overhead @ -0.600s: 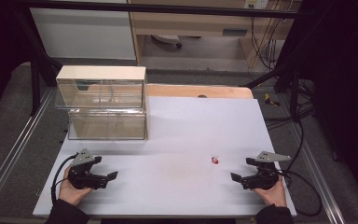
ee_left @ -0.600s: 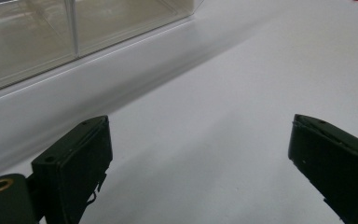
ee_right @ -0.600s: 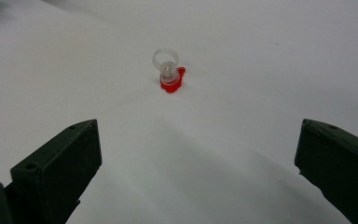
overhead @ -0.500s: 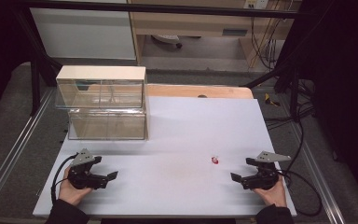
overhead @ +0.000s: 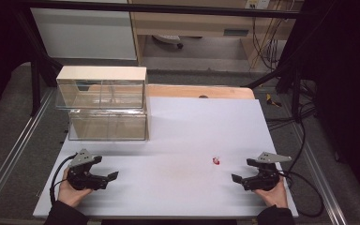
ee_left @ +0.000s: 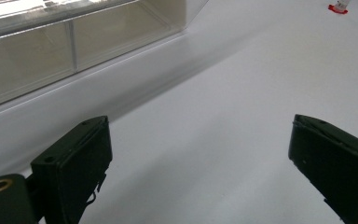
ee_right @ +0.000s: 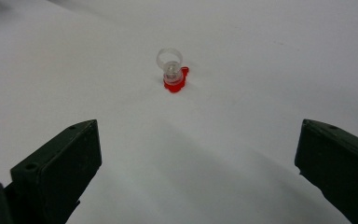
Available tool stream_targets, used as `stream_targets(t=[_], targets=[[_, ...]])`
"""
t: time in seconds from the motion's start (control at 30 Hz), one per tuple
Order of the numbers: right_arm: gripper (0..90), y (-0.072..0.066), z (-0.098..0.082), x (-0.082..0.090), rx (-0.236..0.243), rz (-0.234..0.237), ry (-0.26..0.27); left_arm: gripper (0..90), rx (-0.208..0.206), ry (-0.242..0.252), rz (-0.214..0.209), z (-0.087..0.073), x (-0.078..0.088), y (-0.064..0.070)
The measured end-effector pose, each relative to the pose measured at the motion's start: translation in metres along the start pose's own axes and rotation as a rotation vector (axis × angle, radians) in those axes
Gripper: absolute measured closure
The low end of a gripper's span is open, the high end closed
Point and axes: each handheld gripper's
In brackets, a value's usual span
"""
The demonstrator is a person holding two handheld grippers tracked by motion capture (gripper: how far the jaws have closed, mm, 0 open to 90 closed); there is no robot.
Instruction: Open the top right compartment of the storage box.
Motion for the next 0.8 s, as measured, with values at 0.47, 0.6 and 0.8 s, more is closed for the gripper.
stream_targets(t=[0.47,0.6,0.8], targets=[[0.7,0.000,0.000,-0.001,0.013,-0.004,-0.009,5.9,0.012,0.016,0.013,0.013,0.007,0.001],[0.7,0.000,0.000,-0.001,0.015,-0.004,-0.013,5.9,0.011,0.019,0.014,0.018,0.010,0.002],[0.7,0.000,0.000,-0.001,0.018,-0.007,-0.013,5.9,0.009,0.031,0.021,0.026,0.015,0.002]])
Point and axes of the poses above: each handheld gripper's, and its own axes: x roughly backward along the jaws, z roughly out of its top, y roughly to its right, and after that the axes turned 5 degrees about x, right-handed
